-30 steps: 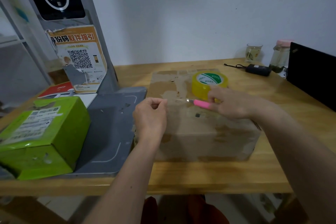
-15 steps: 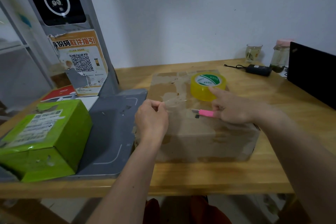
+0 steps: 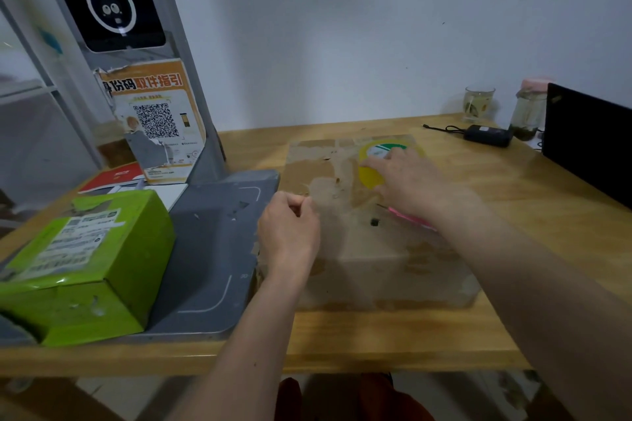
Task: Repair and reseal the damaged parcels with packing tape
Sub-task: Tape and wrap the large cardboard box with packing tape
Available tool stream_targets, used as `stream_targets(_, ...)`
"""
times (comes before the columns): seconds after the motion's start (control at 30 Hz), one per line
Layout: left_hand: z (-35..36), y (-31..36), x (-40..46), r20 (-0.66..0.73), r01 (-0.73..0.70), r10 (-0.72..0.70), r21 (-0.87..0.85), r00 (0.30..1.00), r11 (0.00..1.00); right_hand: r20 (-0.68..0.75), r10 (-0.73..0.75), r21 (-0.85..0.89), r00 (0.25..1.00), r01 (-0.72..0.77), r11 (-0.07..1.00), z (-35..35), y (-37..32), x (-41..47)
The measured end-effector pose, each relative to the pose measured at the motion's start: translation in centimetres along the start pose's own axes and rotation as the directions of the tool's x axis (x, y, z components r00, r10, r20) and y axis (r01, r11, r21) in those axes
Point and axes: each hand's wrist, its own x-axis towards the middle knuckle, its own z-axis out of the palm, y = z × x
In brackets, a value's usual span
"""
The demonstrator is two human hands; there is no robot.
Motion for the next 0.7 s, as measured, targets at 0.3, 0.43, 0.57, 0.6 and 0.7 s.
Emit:
stream_targets(0.3, -0.1, 0.7, -0.1, -0.091, 0.027, -0.035, -0.087, 0.995, 0.996, -0.052, 0.059, 0.078, 0.997, -0.054, 0.995, 0.8, 0.6, 0.9)
stream_targets(0.43, -0.8, 0.1, -0.1, -0.143, 0.024, -0.043, -0.130, 0.989, 0.991, -0.044, 0.073, 0.115, 0.996, -0.068, 0.991, 0.8, 0.5, 1.1)
stream_targets(0.57, -1.0, -0.2, -1.3, -0.090, -0.084, 0.072, -0.143, 0.993, 0.986, -0.053, 0.060, 0.234, 0.997, -0.046, 0.971, 0.2, 0.3, 0.2)
stream_targets(0.6, -1.1, -0.3, -1.5, -0.079, -0.115, 0.104, -0.161, 0.991, 0.980, -0.050, 0.051, 0.258, 0.997, -0.036, 0.965, 0.1, 0.3, 0.0)
stream_targets(0.7, -1.6, -0.8, -1.9, -0.041, -0.193, 0.189, -0.238, 0.981, 0.952, -0.046, 0.016, 0.288, 0.999, -0.002, 0.958, 0.0, 0.5, -0.5)
